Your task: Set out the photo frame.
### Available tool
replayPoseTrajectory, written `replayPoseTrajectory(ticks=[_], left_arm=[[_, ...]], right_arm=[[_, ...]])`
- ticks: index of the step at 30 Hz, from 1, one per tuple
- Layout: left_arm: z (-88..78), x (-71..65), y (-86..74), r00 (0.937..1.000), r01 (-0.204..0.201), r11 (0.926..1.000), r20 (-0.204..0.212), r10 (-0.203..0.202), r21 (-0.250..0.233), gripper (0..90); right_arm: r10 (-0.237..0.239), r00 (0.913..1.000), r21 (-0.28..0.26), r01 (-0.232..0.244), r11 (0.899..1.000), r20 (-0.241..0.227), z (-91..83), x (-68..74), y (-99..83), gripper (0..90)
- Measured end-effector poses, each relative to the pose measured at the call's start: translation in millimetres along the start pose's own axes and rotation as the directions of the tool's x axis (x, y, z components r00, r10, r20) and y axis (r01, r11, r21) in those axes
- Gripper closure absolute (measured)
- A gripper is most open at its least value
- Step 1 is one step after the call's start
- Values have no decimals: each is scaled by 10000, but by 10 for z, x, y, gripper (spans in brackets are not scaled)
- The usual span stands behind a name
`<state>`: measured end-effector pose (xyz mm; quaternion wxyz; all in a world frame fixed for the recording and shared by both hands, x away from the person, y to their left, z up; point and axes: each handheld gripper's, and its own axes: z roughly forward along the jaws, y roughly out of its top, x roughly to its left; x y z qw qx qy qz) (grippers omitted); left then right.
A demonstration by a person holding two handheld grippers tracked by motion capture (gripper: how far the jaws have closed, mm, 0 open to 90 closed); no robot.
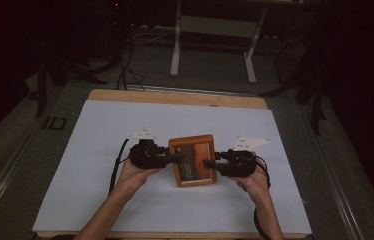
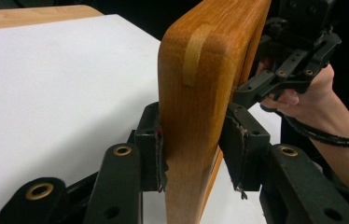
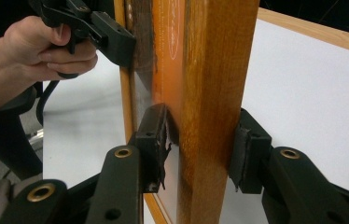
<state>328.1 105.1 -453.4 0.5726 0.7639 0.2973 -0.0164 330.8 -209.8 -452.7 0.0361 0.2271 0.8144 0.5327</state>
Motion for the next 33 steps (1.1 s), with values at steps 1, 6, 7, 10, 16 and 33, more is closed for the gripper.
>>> replayPoseTrajectory(ticks=[1, 6, 7, 10, 16, 33], left_arm=[[-6, 6, 1, 10000, 11, 10000, -3, -11, -10, 622], [-57, 48, 1, 10000, 90, 9998, -14, -90, -184, 622], [-71, 54, 0, 9999, 98, 9997, -27, -98, -212, 623], [-106, 70, 3, 9999, 118, 9994, -91, -121, -323, 624], [-143, 124, 2, 9997, 185, 9990, -172, -192, -419, 626], [-165, 289, -75, 9976, 524, 9981, -432, -537, -309, 623]], right_arm=[[39, 10000, -20, -40, 10000, -14, 8, -6, -2, 610], [233, 9997, -94, -234, 9997, -83, 46, -9, -7, 612], [270, 9996, -88, -271, 9996, -113, 73, -3, -5, 615], [327, 9993, -96, -329, 9994, -177, 115, 2, -11, 616], [487, 9985, -36, -488, 9988, -253, 196, 4, -34, 619], [1171, 9926, 71, -1169, 9931, -307, 418, -57, -121, 614]])
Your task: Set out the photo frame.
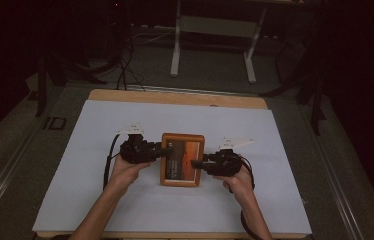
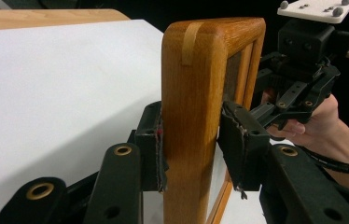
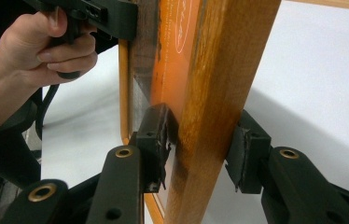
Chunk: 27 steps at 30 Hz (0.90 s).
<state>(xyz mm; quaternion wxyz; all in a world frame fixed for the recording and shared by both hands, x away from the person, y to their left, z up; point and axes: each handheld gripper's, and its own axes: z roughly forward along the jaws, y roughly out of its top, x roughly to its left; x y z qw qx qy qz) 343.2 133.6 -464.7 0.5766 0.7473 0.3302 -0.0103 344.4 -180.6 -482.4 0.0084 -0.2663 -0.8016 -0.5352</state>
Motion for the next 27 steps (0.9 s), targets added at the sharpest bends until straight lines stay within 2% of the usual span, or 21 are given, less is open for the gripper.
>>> replayPoseTrajectory(ticks=[15, 22, 27], left_arm=[[14, 99, -57, 9998, 113, 9999, -157, -113, -18, 621], [71, 126, -108, 9996, 136, 9996, -248, -130, 235, 621], [74, 135, -115, 9998, 131, 9996, -151, -127, 251, 623]], right_arm=[[161, 9999, 25, -161, 9999, 28, 111, -65, -33, 610], [336, 9994, 187, -337, 9993, 38, 146, -120, -97, 605], [377, 9993, 164, -377, 9992, -12, 146, -133, -122, 607]])
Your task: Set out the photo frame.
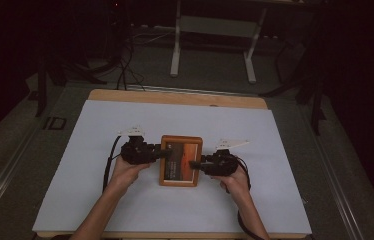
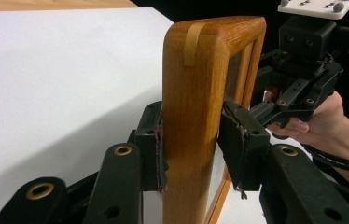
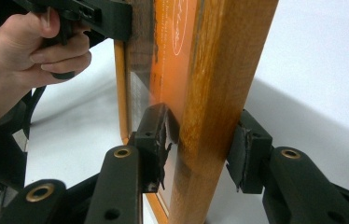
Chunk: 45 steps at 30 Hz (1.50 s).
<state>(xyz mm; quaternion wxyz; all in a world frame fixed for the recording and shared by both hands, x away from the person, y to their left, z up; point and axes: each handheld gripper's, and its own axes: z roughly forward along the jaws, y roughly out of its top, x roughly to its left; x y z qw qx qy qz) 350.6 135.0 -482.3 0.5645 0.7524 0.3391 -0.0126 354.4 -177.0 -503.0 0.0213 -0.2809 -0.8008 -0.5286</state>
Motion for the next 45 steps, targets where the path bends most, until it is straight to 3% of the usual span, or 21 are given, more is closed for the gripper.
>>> replayPoseTrajectory(ticks=[6, 16, 21, 27, 32, 37, 45], left_arm=[[-14, 36, -18, 9996, 175, 9998, 224, -176, 19, 622], [-17, 47, -22, 9995, 110, 9999, 291, -114, 125, 618], [16, 49, -33, 9998, 117, 9985, 145, -125, 537, 578], [28, 53, -45, 9994, 184, 9980, 268, -201, 602, 535], [2, 64, -50, 9993, 255, 9981, 267, -270, 565, 536], [-19, 57, -67, 9996, 191, 9979, 210, -205, 618, 614], [-30, 73, -77, 9984, 412, 9969, 360, -437, 670, 597]], right_arm=[[23, 10000, -89, -24, 10000, -82, 8, -2, -13, 613], [-4, 9999, -22, 4, 10000, -165, 3, -1, -12, 622], [-41, 9998, 68, 43, 10000, -192, -1, 0, -11, 625], [-20, 9999, 147, 21, 9999, -100, -22, -7, -9, 546], [-11, 10000, 27, 11, 10000, 14, -69, -16, 4, 522], [20, 9999, -116, -19, 9999, 104, -120, -25, 17, 522], [75, 9999, -224, -72, 9997, 155, -154, -40, 20, 522]])
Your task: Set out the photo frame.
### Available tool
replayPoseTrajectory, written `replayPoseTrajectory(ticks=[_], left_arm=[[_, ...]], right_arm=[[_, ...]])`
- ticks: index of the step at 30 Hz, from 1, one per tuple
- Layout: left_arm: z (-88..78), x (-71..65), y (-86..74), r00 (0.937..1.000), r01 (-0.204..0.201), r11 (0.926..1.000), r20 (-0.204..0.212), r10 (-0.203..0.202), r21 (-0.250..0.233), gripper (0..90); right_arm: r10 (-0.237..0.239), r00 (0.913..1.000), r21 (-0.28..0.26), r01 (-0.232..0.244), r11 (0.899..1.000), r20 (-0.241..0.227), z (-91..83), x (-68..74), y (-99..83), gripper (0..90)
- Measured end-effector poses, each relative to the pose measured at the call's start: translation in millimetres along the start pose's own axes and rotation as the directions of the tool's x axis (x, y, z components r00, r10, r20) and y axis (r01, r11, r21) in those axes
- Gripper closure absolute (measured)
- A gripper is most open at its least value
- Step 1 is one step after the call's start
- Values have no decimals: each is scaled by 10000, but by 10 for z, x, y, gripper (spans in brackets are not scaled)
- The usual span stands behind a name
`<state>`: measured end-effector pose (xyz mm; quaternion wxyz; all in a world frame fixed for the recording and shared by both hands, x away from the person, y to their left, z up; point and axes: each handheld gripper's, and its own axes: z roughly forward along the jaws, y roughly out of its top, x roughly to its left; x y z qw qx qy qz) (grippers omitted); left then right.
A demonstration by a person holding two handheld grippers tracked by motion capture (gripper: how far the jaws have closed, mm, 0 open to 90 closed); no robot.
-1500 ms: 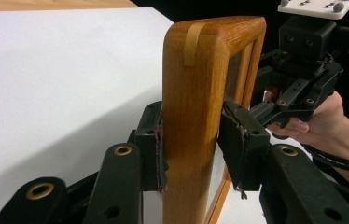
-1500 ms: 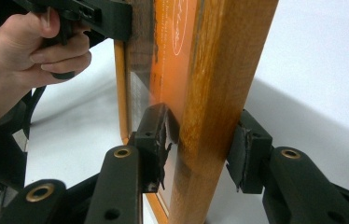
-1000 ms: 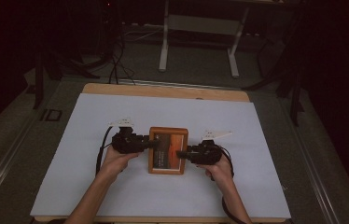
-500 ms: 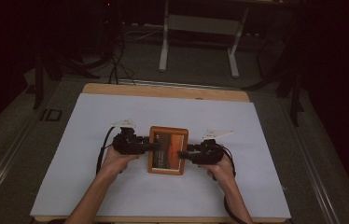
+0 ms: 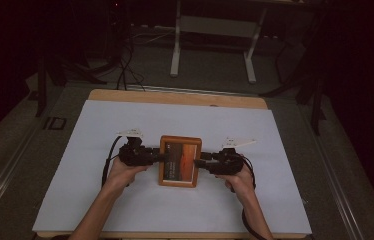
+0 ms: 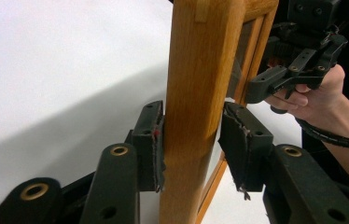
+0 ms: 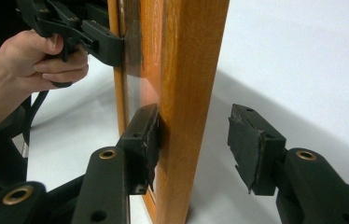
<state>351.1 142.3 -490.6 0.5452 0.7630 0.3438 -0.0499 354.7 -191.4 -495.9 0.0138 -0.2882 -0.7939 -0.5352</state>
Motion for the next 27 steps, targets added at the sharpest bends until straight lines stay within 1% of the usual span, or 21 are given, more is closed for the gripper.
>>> replayPoseTrajectory(ticks=[2, 4, 7, 10, 11, 15, 18, 19, 21, 23, 24, 26, 27], left_arm=[[-3, 4, -4, 10000, 43, 10000, 49, -43, 29, 588], [-8, 9, -6, 9999, 107, 9999, 119, -108, 29, 560], [-43, 8, 1, 9999, 163, 9998, 54, -163, -71, 506], [-78, -3, 10, 10000, 58, 9999, -57, -59, -158, 452], [-119, -10, 24, 9997, -59, 9998, -227, 55, -200, 441], [-207, -24, 49, 9984, -171, 9994, -536, 154, -311, 413], [-283, -18, 58, 9969, -278, 9988, -745, 246, -409, 407], [-309, -10, 56, 9958, -302, 9988, -881, 267, -391, 405], [-357, 24, 43, 9910, -339, 9991, -1303, 301, -271, 403], [-401, 71, 24, 9858, -236, 9995, -1666, 198, -209, 403], [-424, 93, 17, 9814, -234, 9996, -1909, 205, -132, 403], [-453, 120, 4, 9674, -255, 9997, -2519, 251, 18, 403], [-453, 120, 4, 9674, -255, 9997, -2519, 251, 18, 398]], right_arm=[[8, 10000, 5, -8, 10000, 31, -5, -2, 0, 519], [2, 10000, 0, -2, 10000, 28, -7, -3, 1, 520], [-46, 10000, 4, 46, 10000, -4, -28, 4, 13, 521], [-106, 9999, -52, 106, 9999, -63, -81, 13, 37, 517], [-134, 9999, -73, 134, 9999, -74, -103, 16, 45, 516], [-219, 9997, -246, 218, 9995, -52, -197, 12, 68, 513], [-149, 9999, -391, 150, 9991, 20, -283, -12, 75, 513], [-138, 9999, -456, 141, 9989, 82, -315, -21, 78, 512], [-59, 9998, -605, 69, 9981, 167, -380, -41, 80, 508], [9, 9995, -649, 10, 9979, 303, -435, -64, 76, 504], [58, 9992, -619, -34, 9981, 399, -460, -77, 72, 503], [117, 9973, -517, -80, 9986, 719, -494, -104, 63, 501], [117, 9973, -517, -80, 9986, 719, -494, -104, 63, 501]])
